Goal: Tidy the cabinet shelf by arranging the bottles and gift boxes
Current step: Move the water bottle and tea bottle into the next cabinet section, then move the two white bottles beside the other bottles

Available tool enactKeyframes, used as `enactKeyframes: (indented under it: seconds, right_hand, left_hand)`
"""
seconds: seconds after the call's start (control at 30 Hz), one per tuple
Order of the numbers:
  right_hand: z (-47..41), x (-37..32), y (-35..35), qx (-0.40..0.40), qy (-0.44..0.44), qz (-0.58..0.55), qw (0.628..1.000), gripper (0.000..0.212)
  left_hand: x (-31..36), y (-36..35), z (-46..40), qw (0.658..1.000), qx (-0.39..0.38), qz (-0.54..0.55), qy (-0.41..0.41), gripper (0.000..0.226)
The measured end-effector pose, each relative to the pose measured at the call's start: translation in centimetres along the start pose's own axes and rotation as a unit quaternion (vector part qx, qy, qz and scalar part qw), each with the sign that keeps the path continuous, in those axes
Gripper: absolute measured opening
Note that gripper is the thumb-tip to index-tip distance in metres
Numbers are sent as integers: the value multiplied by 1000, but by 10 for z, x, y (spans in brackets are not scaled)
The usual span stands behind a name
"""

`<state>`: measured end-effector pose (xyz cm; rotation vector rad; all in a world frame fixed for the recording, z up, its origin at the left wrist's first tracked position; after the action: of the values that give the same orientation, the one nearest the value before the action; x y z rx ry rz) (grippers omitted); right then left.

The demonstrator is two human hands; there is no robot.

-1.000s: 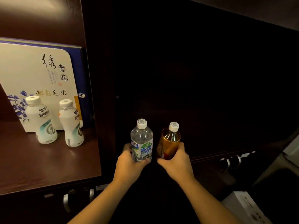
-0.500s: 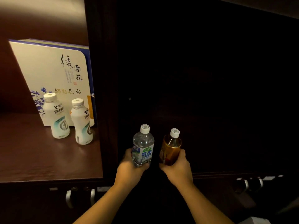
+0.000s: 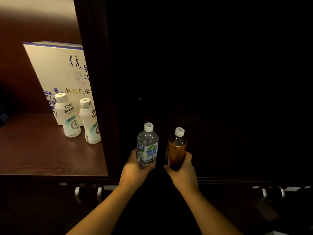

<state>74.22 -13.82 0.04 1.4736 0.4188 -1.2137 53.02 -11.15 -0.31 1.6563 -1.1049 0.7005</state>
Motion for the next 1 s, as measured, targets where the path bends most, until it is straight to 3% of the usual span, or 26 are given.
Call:
enactKeyframes:
  seconds: [0.2,0.33,0.47,0.57,0.77,1.0]
  right_hand:
    - [17,6,10,-5,-2,17,1000,78]
    - [35,5,22,-7,1,13,1000,61]
    - [57,-3,17,-55,70,27,996,32]
    - [78,-10,3,-95,119,51,987,19]
    - [120,-43,-33,-146,237,101,955,14]
    - [156,-94,-95,-177,329,109,921,15]
  left_hand:
    - [2,8,19,1000,1,-18,16,80]
    - [4,21,43,996,-16,-68,47,69]
    - [16,46,73,995,-5,-85,46,42]
    - [25,69,95,991,18,-119,56,33]
    - [33,121,117,982,47,-176,56,21]
    - [8,196,103,950,100,-292,48,23]
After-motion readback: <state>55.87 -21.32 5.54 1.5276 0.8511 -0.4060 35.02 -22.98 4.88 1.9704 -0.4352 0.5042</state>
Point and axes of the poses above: each hand's wrist, its own z-axis away from the middle knuckle, its own y-axis out of the back of the hand, x = y × z, the point moved 6 cm from there along -z, towards the middle knuckle, and after that the axes turned 14 degrees about -y, right-handed, at the moved point
